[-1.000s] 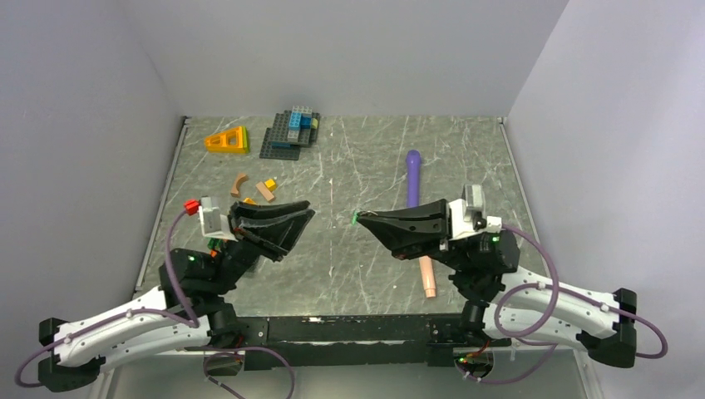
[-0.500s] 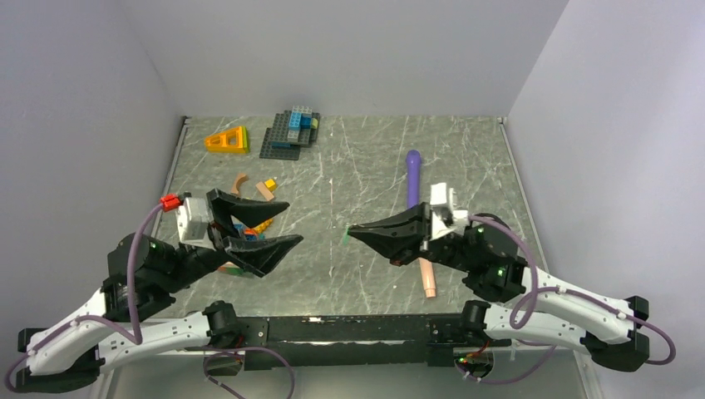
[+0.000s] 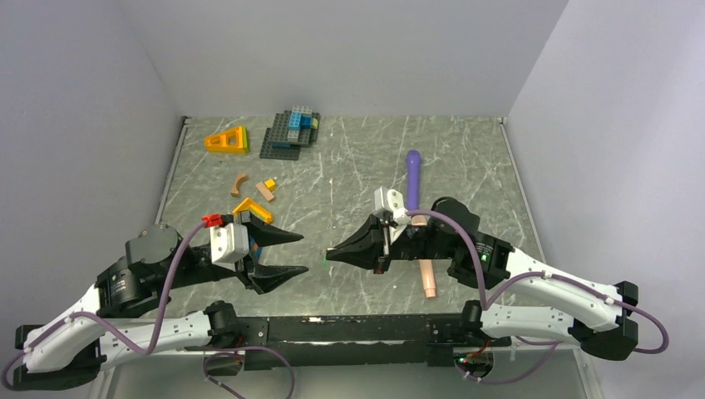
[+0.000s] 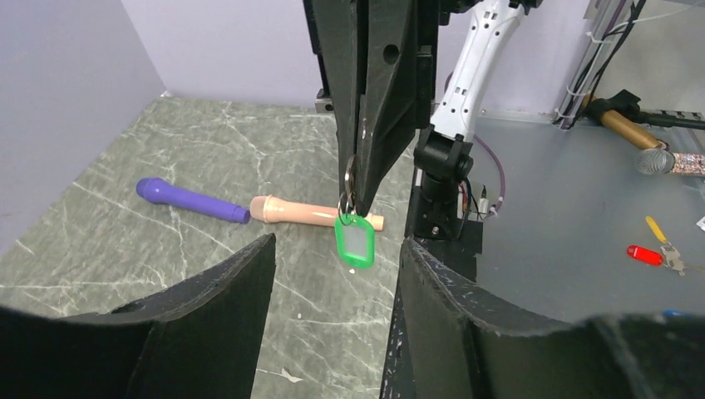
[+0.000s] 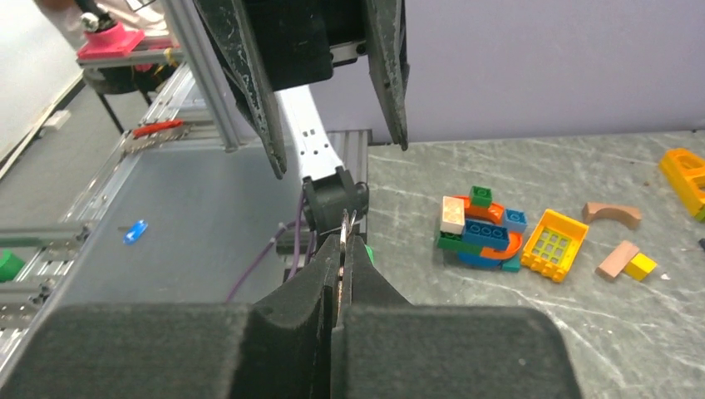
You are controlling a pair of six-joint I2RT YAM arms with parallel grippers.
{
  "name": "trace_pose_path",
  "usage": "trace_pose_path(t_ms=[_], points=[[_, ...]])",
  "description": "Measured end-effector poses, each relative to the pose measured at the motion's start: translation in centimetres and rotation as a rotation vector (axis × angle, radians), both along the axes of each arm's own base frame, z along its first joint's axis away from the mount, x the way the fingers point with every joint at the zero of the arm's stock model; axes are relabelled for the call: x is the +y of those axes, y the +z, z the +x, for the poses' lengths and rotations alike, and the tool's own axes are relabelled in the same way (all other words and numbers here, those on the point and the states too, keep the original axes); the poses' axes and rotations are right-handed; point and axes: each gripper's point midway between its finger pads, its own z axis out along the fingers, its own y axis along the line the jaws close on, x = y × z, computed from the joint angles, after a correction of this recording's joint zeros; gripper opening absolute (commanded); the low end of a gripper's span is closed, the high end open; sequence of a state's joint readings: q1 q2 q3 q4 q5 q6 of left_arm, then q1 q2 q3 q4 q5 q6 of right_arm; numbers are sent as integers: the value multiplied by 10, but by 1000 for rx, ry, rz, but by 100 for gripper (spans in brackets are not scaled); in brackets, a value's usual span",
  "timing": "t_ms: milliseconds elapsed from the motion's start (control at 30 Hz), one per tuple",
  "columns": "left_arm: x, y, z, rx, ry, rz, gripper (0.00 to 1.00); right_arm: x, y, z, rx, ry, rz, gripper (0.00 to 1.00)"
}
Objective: Remove the keys from the keyring
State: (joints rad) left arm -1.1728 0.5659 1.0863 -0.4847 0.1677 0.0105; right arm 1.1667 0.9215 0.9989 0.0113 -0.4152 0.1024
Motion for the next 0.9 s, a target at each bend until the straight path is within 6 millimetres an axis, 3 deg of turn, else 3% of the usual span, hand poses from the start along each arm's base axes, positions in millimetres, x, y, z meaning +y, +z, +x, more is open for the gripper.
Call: trace_pose_path(t_ms=[267, 567, 900], points=[[-1, -3, -6, -28, -40, 18, 50, 10, -10, -7, 9, 67, -44, 0], [-17, -16, -3, -3, -64, 73, 39, 10, -11, -13, 9, 94, -48, 0], [-24, -20, -5, 7, -87, 91, 12, 10, -11, -14, 9, 98, -48, 0]])
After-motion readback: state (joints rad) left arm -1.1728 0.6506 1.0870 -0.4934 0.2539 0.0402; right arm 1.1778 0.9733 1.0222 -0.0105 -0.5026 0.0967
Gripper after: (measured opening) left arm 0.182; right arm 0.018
